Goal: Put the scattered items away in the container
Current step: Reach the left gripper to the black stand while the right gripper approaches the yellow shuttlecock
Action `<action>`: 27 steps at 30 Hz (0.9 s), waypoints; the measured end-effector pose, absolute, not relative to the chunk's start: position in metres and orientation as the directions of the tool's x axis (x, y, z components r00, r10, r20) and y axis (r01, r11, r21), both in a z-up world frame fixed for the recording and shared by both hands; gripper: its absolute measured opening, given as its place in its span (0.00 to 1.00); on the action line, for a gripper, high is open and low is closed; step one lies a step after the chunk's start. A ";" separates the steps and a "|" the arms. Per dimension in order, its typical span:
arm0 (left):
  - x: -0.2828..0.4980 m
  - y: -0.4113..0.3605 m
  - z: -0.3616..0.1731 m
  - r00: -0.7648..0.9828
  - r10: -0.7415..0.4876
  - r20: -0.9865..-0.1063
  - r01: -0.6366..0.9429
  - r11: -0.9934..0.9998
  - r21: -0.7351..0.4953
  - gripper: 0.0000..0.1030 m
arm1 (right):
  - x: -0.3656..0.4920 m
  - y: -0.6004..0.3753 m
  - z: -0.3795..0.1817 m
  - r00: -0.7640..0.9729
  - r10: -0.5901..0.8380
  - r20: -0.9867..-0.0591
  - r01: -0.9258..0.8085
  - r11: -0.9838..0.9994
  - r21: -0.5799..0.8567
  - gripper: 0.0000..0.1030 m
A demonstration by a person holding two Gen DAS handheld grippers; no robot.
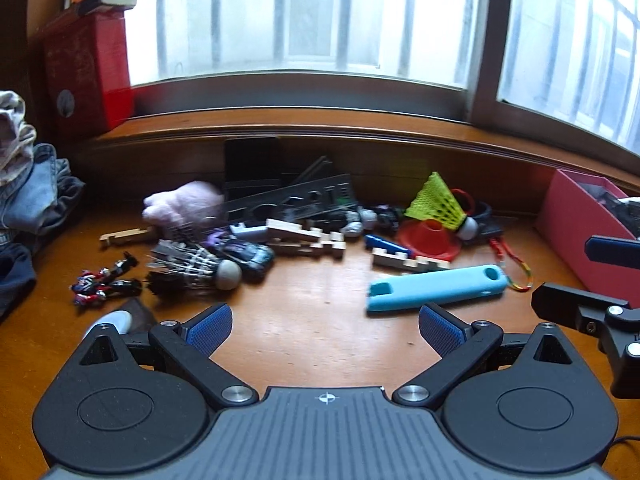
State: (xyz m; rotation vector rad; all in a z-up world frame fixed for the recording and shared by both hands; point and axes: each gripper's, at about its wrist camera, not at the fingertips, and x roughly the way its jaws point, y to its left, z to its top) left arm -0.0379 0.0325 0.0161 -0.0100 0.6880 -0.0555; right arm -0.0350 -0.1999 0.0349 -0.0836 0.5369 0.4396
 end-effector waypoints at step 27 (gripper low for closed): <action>0.145 0.071 0.007 0.812 0.097 -0.576 -0.079 0.995 0.057 1.00 | 0.058 -0.184 -0.013 0.792 0.206 -0.575 -0.207 0.976 0.064 0.88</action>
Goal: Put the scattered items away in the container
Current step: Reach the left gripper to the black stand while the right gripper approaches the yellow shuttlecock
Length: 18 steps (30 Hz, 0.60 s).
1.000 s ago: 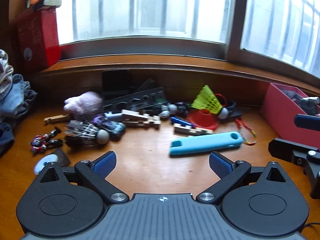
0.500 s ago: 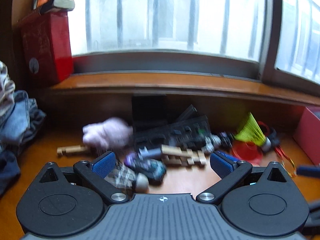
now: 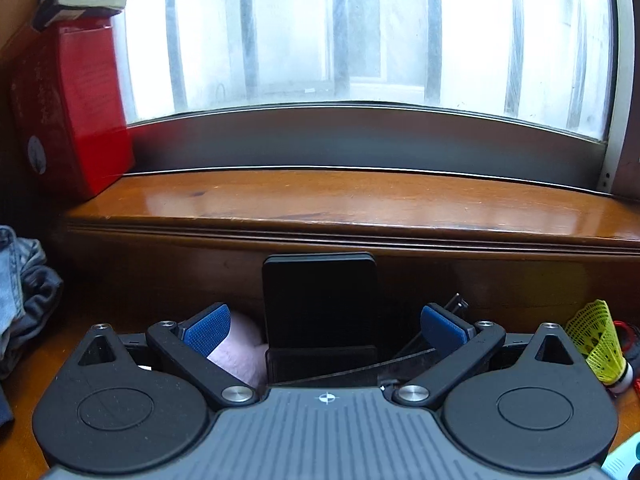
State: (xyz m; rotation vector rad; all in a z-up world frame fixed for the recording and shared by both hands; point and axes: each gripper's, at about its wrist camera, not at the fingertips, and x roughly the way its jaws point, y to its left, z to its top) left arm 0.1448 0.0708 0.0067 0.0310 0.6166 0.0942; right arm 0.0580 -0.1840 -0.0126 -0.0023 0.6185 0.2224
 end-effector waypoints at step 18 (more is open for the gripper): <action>0.145 0.062 0.001 0.839 0.057 -0.541 -0.076 0.997 -0.012 0.89 | 0.119 -0.162 -0.022 0.787 0.230 -0.572 -0.323 0.944 -0.065 0.52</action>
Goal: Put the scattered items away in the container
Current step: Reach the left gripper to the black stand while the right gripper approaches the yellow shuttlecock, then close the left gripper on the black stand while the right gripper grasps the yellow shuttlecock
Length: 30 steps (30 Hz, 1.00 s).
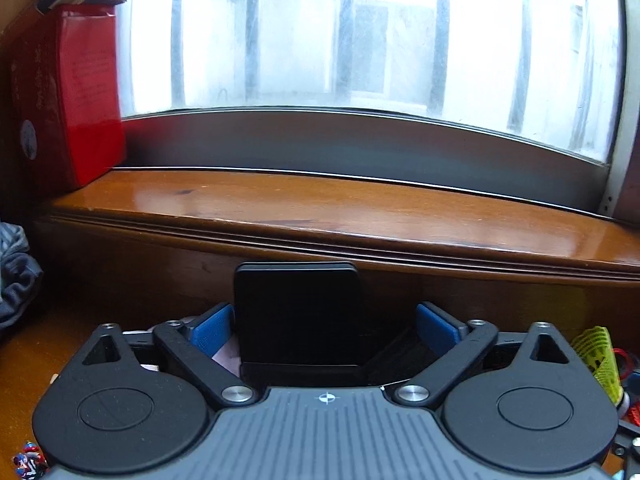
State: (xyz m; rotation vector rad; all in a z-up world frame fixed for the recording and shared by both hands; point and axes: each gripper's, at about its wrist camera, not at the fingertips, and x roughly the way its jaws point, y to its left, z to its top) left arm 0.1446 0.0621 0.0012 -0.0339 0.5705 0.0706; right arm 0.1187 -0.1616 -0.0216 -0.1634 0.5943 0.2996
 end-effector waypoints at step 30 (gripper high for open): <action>0.153 0.058 -0.015 0.811 0.027 -0.585 -0.007 0.999 0.037 0.64 | 0.148 -0.157 -0.028 0.784 0.209 -0.585 -0.364 0.918 -0.159 0.52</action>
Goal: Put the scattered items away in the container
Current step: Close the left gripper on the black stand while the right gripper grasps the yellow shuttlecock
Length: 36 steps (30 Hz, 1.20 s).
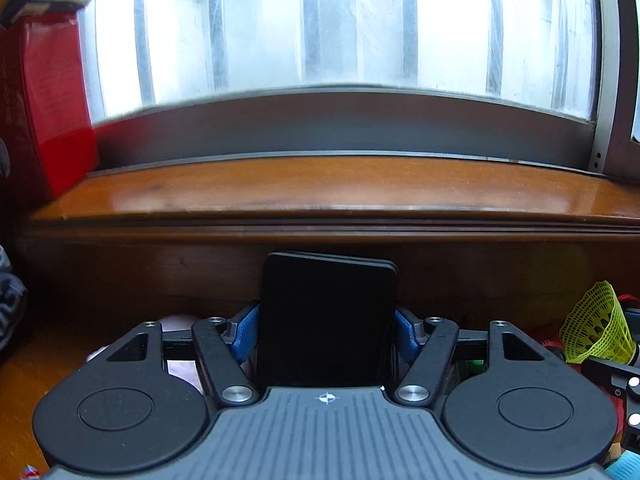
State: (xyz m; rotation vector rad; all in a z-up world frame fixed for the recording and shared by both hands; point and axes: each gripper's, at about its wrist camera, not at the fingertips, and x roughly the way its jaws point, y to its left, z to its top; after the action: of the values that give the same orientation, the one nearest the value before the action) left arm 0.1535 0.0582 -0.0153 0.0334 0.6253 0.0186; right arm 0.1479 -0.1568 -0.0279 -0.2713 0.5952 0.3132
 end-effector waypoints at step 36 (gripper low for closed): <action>0.054 0.024 0.050 0.856 -0.216 -0.470 0.211 0.975 -0.065 0.62 | 0.050 -0.193 0.012 0.818 0.276 -0.505 -0.294 0.955 0.046 0.36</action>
State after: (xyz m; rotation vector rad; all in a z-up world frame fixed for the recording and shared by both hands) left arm 0.0537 0.0239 0.0503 -0.0113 0.4951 -0.2243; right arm 0.0496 -0.1928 0.0121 -0.0344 0.5325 0.3041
